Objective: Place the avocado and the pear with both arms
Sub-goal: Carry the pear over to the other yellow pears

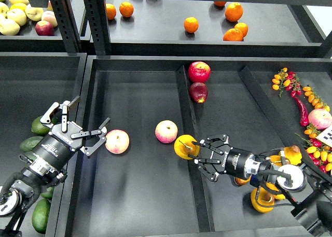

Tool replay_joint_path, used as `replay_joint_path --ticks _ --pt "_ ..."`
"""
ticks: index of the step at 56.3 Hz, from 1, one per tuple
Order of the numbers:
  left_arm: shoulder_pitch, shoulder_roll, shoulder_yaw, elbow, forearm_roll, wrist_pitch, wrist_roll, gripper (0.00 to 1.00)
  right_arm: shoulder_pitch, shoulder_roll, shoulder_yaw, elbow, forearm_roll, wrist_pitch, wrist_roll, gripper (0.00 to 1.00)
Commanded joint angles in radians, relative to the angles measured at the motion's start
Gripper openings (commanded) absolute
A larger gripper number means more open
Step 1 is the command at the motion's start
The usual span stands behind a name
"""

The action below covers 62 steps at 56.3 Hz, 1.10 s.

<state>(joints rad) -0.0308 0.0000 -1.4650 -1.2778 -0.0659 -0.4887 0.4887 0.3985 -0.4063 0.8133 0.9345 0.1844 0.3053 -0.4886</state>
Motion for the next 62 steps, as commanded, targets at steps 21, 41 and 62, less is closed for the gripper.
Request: replay_joint_path --ticks 21,41,62 --pt "0.000 0.000 0.000 0.003 0.000 0.000 0.000 0.99 -0.119 -0.147 -0.017 0.029 0.020 0.046 0.000 0.36" --pt "0.000 0.000 0.000 0.003 0.000 0.000 0.000 0.99 -0.256 -0.146 -0.020 0.020 -0.062 0.104 0.000 0.36" --pt "0.000 0.000 0.000 0.000 0.000 0.000 0.000 0.99 -0.265 -0.141 -0.020 -0.072 -0.106 0.172 0.000 0.38"
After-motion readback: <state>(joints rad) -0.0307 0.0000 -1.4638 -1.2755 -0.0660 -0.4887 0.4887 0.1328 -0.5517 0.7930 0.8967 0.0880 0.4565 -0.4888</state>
